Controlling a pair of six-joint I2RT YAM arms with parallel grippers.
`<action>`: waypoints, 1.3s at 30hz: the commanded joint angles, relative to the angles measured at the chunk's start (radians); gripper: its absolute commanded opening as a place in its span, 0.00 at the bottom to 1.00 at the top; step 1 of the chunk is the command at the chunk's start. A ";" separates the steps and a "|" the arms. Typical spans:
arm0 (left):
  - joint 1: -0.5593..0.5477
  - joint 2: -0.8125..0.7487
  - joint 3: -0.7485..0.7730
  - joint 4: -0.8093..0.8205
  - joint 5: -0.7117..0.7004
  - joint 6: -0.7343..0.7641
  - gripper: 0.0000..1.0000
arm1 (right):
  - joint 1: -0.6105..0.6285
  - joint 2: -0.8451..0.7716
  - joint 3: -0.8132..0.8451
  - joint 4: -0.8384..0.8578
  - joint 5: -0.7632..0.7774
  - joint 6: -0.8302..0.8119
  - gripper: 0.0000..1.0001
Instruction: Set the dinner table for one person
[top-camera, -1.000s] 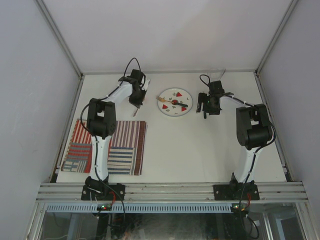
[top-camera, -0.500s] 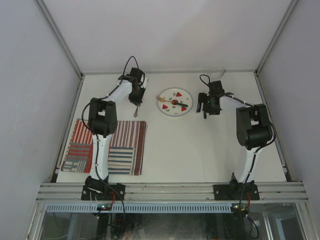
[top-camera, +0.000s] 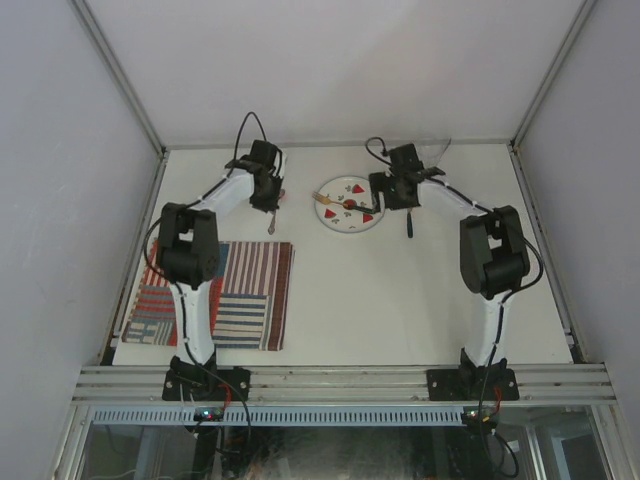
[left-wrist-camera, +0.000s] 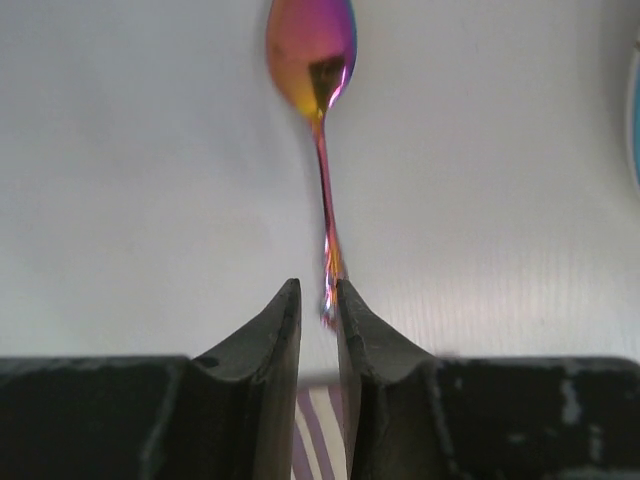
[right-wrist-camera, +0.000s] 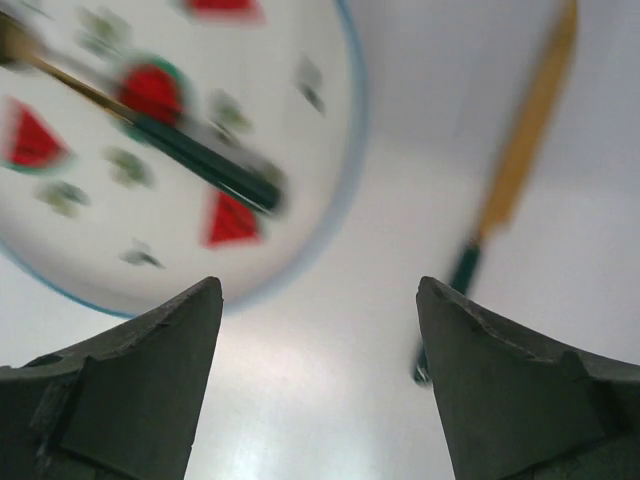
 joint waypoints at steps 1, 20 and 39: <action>0.004 -0.291 -0.202 0.236 -0.056 -0.091 0.25 | 0.108 0.090 0.275 -0.095 0.004 -0.183 0.79; -0.007 -0.567 -0.615 0.482 -0.054 -0.182 0.23 | 0.141 0.408 0.668 -0.339 -0.070 -0.465 0.81; -0.013 -0.571 -0.634 0.487 -0.058 -0.182 0.23 | 0.128 0.440 0.662 -0.338 -0.111 -0.446 0.00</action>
